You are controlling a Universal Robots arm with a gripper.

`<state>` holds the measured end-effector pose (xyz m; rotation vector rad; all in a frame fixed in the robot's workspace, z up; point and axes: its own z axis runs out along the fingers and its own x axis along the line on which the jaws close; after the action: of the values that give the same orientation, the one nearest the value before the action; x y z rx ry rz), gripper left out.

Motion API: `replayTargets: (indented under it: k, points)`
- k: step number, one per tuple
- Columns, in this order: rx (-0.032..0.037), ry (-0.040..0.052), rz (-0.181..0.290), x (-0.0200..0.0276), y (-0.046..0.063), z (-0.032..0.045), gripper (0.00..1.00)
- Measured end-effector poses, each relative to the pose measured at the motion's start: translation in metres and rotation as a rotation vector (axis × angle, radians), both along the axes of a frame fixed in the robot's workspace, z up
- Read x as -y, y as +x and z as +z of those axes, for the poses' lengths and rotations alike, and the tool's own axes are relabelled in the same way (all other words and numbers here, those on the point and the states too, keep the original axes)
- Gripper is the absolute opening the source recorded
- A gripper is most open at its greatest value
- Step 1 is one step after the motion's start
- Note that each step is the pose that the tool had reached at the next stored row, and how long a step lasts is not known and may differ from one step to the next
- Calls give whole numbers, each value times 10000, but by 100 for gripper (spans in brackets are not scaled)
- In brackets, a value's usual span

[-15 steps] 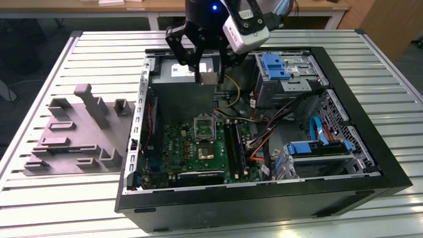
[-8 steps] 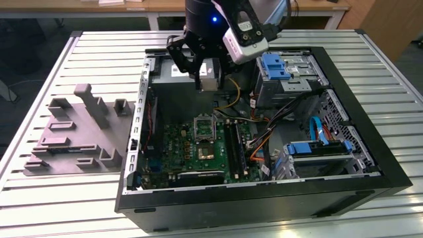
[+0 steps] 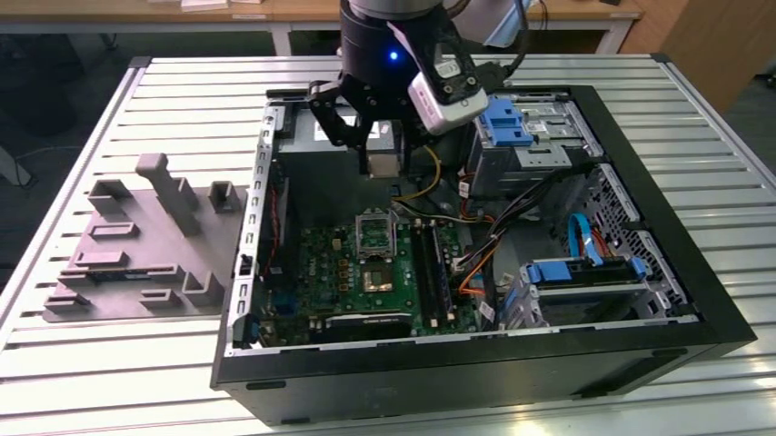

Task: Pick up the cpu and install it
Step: 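Place the cpu into insertion slot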

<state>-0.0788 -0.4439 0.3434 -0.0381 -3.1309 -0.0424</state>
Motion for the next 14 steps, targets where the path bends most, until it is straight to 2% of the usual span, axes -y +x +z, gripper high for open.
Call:
replayTargets:
  k: [4, 6, 8, 10, 14]
  points:
    - [-12, 0, 8, 13, 2, -74, 47]
    - [-18, -1, 8, 81, 1, -103, 47]
    - [-21, -62, 9, 127, 0, -116, 47]
    - [-19, -109, 6, 138, -7, -140, 47]
    - [-20, -113, 92, 138, -32, -211, 47]
